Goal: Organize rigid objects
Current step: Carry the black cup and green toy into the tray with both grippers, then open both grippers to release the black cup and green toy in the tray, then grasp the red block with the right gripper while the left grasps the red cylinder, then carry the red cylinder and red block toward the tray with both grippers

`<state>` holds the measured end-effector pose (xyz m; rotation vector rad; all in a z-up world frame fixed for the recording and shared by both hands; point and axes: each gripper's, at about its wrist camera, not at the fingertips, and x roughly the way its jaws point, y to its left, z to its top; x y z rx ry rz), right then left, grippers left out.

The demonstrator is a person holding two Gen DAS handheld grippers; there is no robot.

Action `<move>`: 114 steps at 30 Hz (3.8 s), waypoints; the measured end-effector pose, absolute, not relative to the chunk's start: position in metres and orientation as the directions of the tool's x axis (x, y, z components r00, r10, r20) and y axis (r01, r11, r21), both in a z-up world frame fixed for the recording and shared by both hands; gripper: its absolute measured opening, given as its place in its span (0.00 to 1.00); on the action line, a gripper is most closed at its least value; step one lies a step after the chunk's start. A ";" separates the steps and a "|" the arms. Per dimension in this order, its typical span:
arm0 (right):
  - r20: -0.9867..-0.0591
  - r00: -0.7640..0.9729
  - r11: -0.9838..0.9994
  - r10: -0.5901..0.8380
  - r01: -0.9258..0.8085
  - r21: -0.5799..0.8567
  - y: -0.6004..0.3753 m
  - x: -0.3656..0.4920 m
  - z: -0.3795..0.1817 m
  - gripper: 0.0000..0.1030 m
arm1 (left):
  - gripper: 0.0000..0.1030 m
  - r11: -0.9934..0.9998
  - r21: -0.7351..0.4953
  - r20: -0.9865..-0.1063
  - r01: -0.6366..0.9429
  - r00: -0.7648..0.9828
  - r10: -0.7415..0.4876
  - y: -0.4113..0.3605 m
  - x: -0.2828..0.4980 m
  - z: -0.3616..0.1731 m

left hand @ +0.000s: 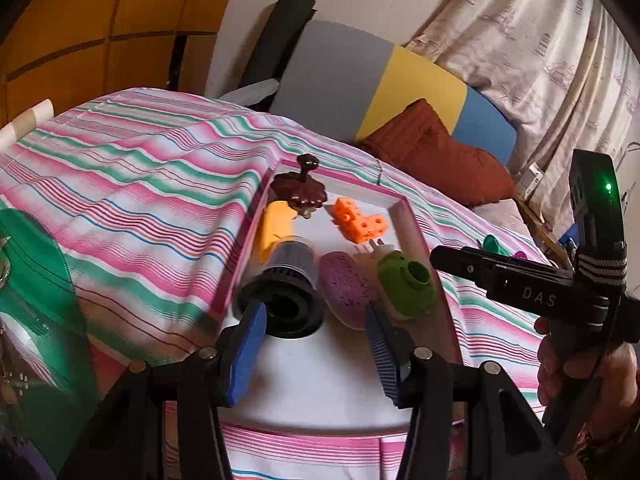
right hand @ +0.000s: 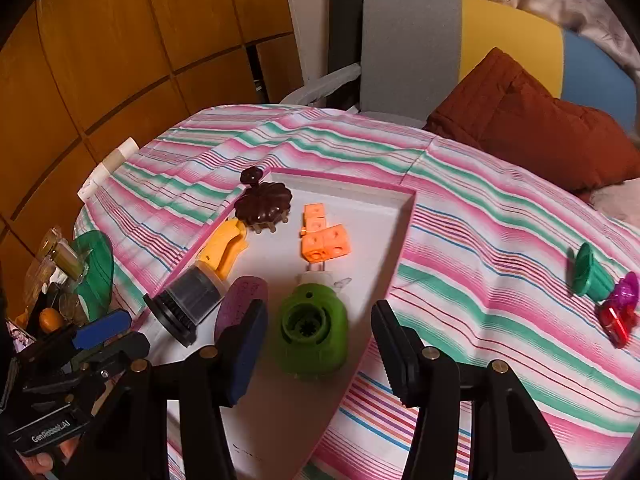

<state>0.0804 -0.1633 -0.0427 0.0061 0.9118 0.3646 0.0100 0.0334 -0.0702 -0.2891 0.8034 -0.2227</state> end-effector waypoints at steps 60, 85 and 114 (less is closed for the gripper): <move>-0.769 0.639 0.991 0.007 0.096 0.089 -0.505 0.130 -0.108 0.66 | 0.50 0.836 -0.263 -0.749 0.482 0.444 -0.492 -0.249 0.050 -0.054; -0.880 0.473 0.955 0.045 0.237 0.176 -0.519 0.061 -0.127 0.47 | 0.50 0.891 -0.369 -0.842 0.264 0.310 -0.441 -0.386 0.155 -0.101; -0.848 0.515 0.952 0.122 0.181 0.247 -0.481 0.043 -0.117 0.47 | 0.25 0.857 -0.230 -0.802 0.462 0.409 -0.436 -0.286 0.088 -0.102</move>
